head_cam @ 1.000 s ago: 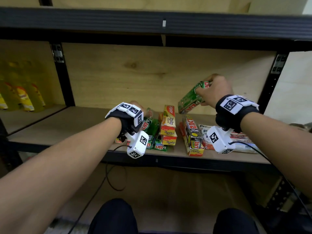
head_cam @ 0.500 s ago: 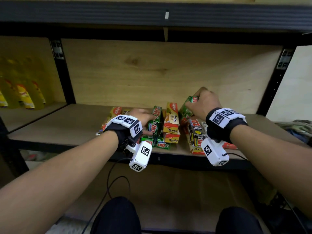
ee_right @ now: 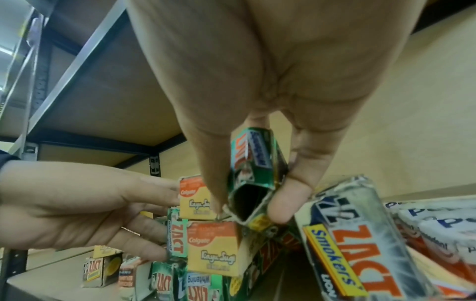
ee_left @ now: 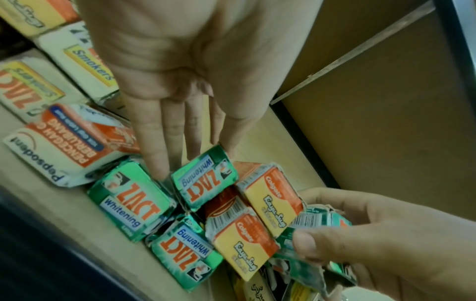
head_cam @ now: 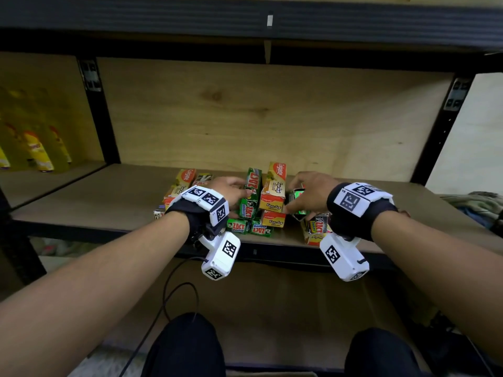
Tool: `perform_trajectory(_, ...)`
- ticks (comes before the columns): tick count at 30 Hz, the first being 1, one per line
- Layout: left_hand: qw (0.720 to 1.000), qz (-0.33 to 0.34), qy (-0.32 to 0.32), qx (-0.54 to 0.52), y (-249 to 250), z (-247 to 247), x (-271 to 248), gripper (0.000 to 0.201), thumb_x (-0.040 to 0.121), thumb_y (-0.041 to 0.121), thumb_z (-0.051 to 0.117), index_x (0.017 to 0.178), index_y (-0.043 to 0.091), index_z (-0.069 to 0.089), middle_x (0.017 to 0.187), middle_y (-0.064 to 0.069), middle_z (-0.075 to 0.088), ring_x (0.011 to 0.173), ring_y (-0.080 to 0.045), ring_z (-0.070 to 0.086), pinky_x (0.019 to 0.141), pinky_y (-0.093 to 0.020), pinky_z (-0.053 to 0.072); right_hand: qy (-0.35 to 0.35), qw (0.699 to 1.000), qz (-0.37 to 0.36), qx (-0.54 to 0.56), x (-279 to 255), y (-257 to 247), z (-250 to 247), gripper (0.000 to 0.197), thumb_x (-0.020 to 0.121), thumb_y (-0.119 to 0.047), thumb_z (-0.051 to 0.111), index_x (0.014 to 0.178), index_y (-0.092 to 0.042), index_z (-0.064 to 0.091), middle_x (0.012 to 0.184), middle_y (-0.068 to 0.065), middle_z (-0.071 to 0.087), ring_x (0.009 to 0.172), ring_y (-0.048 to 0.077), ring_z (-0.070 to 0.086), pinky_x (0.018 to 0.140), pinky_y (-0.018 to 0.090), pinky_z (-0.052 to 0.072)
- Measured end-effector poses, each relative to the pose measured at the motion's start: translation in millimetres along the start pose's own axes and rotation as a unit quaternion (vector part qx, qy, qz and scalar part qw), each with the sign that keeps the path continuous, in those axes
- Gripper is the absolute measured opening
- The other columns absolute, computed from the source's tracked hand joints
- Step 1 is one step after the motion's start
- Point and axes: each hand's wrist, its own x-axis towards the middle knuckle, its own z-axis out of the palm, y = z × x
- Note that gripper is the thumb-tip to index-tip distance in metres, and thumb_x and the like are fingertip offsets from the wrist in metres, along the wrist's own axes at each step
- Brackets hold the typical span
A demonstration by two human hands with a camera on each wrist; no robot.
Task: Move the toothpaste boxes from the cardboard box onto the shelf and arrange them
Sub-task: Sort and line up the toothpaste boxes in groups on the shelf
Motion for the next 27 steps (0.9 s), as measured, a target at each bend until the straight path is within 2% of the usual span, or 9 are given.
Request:
perform_trajectory(3, 1.0, 0.005, -0.009, 0.008, -5, -3, 0, 0.043, 0.093, 0.023, 0.067, 0.134, 0.031, 0.058, 0.088, 0.002, 0.063, 0.079, -0.027, 0.066, 0.081, -0.048, 0.06, -0.022, 0.998, -0.022, -0.054, -5, -2, -3, 0.074, 0.071, -0.024, 0.089, 0.136, -0.026, 0.054, 0.143, -0.004, 0.051, 0.069, 0.01, 0.07, 0.05, 0.019, 0.049)
perform_trajectory(5, 1.0, -0.001, -0.022, -0.004, -7, -5, 0, 0.04, 0.095, 0.022, 0.064, 0.133, 0.032, 0.059, 0.099, -0.001, 0.062, 0.078, -0.024, 0.066, 0.082, -0.044, 0.06, -0.025, 0.994, -0.034, -0.096, -7, -3, -4, 0.078, 0.071, -0.024, 0.089, 0.14, -0.025, 0.052, 0.148, -0.004, 0.048, 0.076, 0.01, 0.071, 0.049, 0.017, 0.046)
perform_trajectory(7, 1.0, 0.002, -0.029, -0.009, -7, -7, -1, 0.039, 0.095, 0.022, 0.063, 0.133, 0.032, 0.059, 0.118, -0.008, 0.062, 0.077, -0.02, 0.066, 0.081, -0.041, 0.06, -0.01, 0.986, -0.049, -0.162, -8, -3, -3, 0.081, 0.069, -0.03, 0.089, 0.141, -0.025, 0.051, 0.145, -0.004, 0.05, 0.101, 0.016, 0.068, 0.068, 0.022, 0.053)
perform_trajectory(9, 0.999, 0.011, -0.032, 0.0, -8, -7, -1, 0.04, 0.095, 0.024, 0.063, 0.134, 0.032, 0.058, 0.132, -0.011, 0.059, 0.083, -0.022, 0.067, 0.081, -0.04, 0.06, 0.015, 0.971, -0.063, -0.231, -6, -2, 1, 0.081, 0.067, -0.042, 0.088, 0.139, -0.028, 0.053, 0.14, -0.005, 0.055, 0.119, 0.02, 0.058, 0.089, 0.032, 0.052)
perform_trajectory(12, 0.998, 0.038, -0.03, 0.041, -9, -5, 0, 0.04, 0.095, 0.029, 0.063, 0.135, 0.034, 0.057, 0.14, -0.008, 0.054, 0.098, -0.024, 0.066, 0.076, -0.036, 0.062, 0.05, 0.957, -0.063, -0.28, -1, 5, 12, 0.08, 0.061, -0.06, 0.085, 0.131, -0.039, 0.054, 0.132, -0.006, 0.061, 0.118, 0.024, 0.056, 0.093, 0.04, 0.052)
perform_trajectory(16, 0.988, 0.072, -0.04, 0.134, -9, -3, 3, 0.043, 0.096, 0.038, 0.059, 0.138, 0.036, 0.053, 0.14, -0.005, 0.054, 0.093, -0.022, 0.069, 0.075, -0.038, 0.062, 0.076, 0.933, -0.047, -0.349, 6, 13, 26, 0.092, 0.058, -0.075, 0.076, 0.137, -0.039, 0.044, 0.135, 0.001, 0.058, 0.126, 0.033, 0.048, 0.103, 0.048, 0.04)
perform_trajectory(19, 0.968, 0.104, -0.041, 0.225, -6, -6, 3, 0.044, 0.098, 0.043, 0.052, 0.141, 0.035, 0.049, 0.137, -0.003, 0.055, 0.09, -0.022, 0.07, 0.078, -0.037, 0.061, 0.095, 0.917, -0.046, -0.384, 6, 16, 34, 0.098, 0.058, -0.082, 0.07, 0.139, -0.036, 0.04, 0.136, 0.004, 0.057, 0.127, 0.035, 0.046, 0.103, 0.05, 0.038)
perform_trajectory(23, 0.945, 0.151, -0.008, 0.29, -5, -14, 1, 0.039, 0.098, 0.044, 0.052, 0.134, 0.032, 0.056, 0.123, 0.002, 0.064, 0.096, -0.013, 0.062, 0.076, -0.021, 0.046, 0.11, 0.916, -0.037, -0.384, 6, 17, 39, 0.09, 0.061, -0.081, 0.068, 0.135, -0.034, 0.044, 0.129, 0.004, 0.062, 0.124, 0.033, 0.049, 0.101, 0.048, 0.042)
perform_trajectory(27, 0.941, 0.165, -0.012, 0.296, -8, -23, 0, 0.033, 0.095, 0.042, 0.057, 0.127, 0.032, 0.062, 0.112, 0.008, 0.066, 0.096, -0.008, 0.06, 0.075, -0.019, 0.043, 0.095, 0.935, -0.02, -0.342, 5, 13, 33, 0.07, 0.065, -0.072, 0.074, 0.122, -0.036, 0.054, 0.112, 0.0, 0.066, 0.107, 0.028, 0.059, 0.088, 0.041, 0.053)
